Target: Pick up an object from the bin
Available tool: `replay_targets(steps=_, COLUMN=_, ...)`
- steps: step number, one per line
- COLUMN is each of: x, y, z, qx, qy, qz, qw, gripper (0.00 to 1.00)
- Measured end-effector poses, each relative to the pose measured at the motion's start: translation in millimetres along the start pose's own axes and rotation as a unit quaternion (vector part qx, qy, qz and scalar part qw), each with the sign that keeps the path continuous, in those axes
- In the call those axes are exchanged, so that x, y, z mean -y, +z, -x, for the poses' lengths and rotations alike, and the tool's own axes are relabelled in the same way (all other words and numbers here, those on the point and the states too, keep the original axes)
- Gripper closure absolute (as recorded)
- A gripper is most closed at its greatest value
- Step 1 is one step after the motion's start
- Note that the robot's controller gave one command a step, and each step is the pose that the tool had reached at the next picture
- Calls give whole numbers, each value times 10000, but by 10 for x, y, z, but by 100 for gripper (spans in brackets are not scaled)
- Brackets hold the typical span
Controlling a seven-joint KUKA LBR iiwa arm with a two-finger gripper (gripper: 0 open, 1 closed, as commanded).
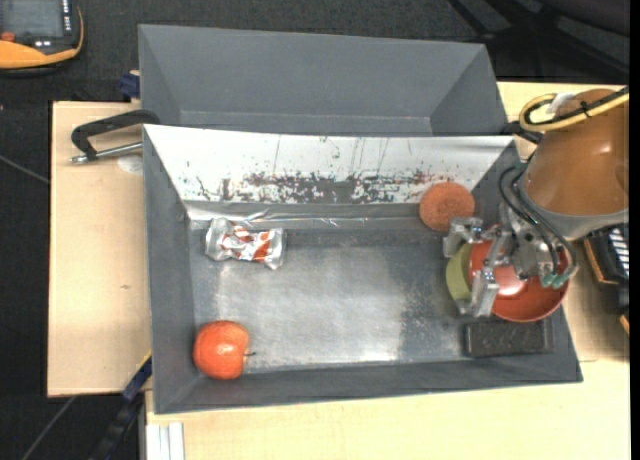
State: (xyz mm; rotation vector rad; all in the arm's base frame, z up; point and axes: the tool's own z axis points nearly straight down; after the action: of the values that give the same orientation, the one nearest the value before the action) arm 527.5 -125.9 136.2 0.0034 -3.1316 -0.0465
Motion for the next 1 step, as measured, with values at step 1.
replay_targets(steps=1, x=52, y=275, z=193, qx=12, qy=-142, qz=11, qw=9999, gripper=100)
